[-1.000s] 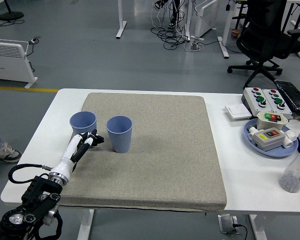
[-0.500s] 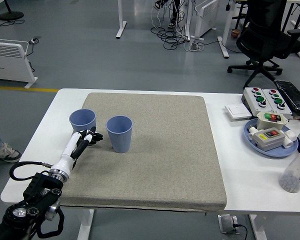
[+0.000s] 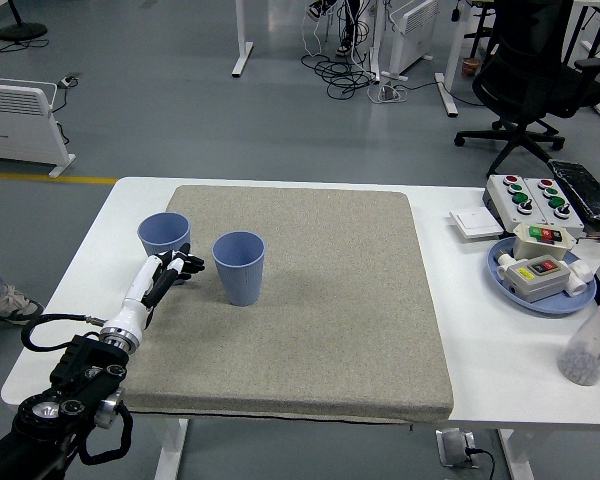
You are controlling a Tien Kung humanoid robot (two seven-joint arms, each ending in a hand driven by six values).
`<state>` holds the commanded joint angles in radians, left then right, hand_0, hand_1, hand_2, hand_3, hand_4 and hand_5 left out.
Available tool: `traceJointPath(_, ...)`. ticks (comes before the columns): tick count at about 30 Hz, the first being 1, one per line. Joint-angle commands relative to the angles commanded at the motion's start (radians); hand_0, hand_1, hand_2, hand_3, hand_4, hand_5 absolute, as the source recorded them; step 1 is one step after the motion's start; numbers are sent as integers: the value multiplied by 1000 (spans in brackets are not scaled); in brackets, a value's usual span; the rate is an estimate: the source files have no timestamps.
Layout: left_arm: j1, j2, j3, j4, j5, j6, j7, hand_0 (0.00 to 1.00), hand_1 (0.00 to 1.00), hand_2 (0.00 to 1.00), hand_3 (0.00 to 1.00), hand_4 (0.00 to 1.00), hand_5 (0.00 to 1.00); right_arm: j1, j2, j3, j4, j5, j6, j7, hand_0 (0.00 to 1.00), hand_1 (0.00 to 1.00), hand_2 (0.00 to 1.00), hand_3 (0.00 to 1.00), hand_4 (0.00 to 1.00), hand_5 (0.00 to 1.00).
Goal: Push cup pick cup insert cup
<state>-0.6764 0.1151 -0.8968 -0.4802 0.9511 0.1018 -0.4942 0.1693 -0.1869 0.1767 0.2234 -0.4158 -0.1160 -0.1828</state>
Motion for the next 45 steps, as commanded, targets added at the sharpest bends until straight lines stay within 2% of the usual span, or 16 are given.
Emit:
traceJointPath(8, 69, 23, -53, -105, 55, 20, -3, 568, 627, 561, 510, 588, 998, 2, -2, -5, -1, 6, 0, 2, 730, 667, 707, 599, 165, 391)
traceJointPath(12, 129, 47, -130, -197, 127, 47, -3, 505, 591, 540, 504, 588, 998, 3, -2, -8, -1, 10, -1, 3, 730, 667, 706, 599, 165, 391)
traceJointPath(15, 134, 49, -137, -206, 132, 49, -3, 505, 591, 540, 504, 588, 998, 3, -2, -9, -1, 11, -1, 3, 730, 667, 706, 599, 165, 391)
traceJointPath(16, 145, 55, -152, -221, 147, 60, -6, 400, 562, 521, 502, 655, 998, 4, -2, -9, -2, 12, -1, 3, 730, 667, 705, 599, 165, 391)
traceJointPath(18, 195, 83, -219, -301, 221, 103, -8, 400, 562, 521, 502, 655, 998, 4, -2, -11, -2, 17, -2, 4, 730, 667, 705, 599, 165, 391)
traceJointPath(21, 204, 87, -240, -351, 254, 110, -8, 400, 562, 521, 502, 655, 998, 5, -2, -12, -2, 17, -2, 5, 730, 667, 705, 599, 165, 391)
traceJointPath(22, 210, 93, -247, -362, 263, 116, -8, 579, 700, 691, 804, 971, 784, 5, -2, -12, -2, 18, -2, 5, 730, 667, 706, 599, 165, 391)
traceJointPath(25, 227, 141, -307, -492, 393, 198, 3, 579, 700, 691, 804, 971, 784, 5, -2, -11, -3, 17, -2, 5, 730, 667, 706, 599, 165, 391)
traceJointPath(27, 218, 154, -323, -573, 478, 184, 41, 579, 700, 691, 804, 971, 784, 5, -2, -11, -3, 17, -2, 5, 730, 667, 706, 599, 165, 391)
traceJointPath(28, 202, 169, -327, -612, 517, 151, 77, 777, 831, 829, 913, 990, 737, 5, -2, -10, -3, 16, -2, 4, 730, 668, 705, 598, 165, 391)
traceJointPath(32, 182, 185, -325, -676, 686, 97, 149, 777, 831, 829, 913, 990, 737, 4, -3, -10, -3, 16, -1, 4, 730, 668, 705, 598, 165, 391)
traceJointPath(33, 151, 203, -306, -700, 731, 52, 194, 777, 831, 829, 913, 990, 737, 4, -3, -11, -3, 19, -1, 4, 730, 668, 705, 598, 165, 391)
traceJointPath(34, 139, 208, -301, -707, 770, 17, 228, 882, 928, 972, 992, 998, 665, 3, -3, -11, -3, 20, -1, 4, 730, 668, 706, 599, 166, 390)
traceJointPath(39, 77, 223, -255, -706, 946, -97, 315, 882, 928, 972, 992, 998, 665, 1, -3, -14, -3, 25, -1, 4, 730, 668, 706, 599, 166, 390)
traceJointPath(42, 74, 223, -253, -706, 961, -105, 319, 903, 947, 998, 998, 998, 628, 1, -3, -14, -3, 25, -1, 4, 731, 667, 705, 598, 166, 390)
traceJointPath(45, -13, 232, -166, -674, 1005, -205, 385, 903, 947, 998, 998, 998, 628, -4, -2, -12, -2, 24, 0, 3, 731, 667, 705, 598, 166, 390)
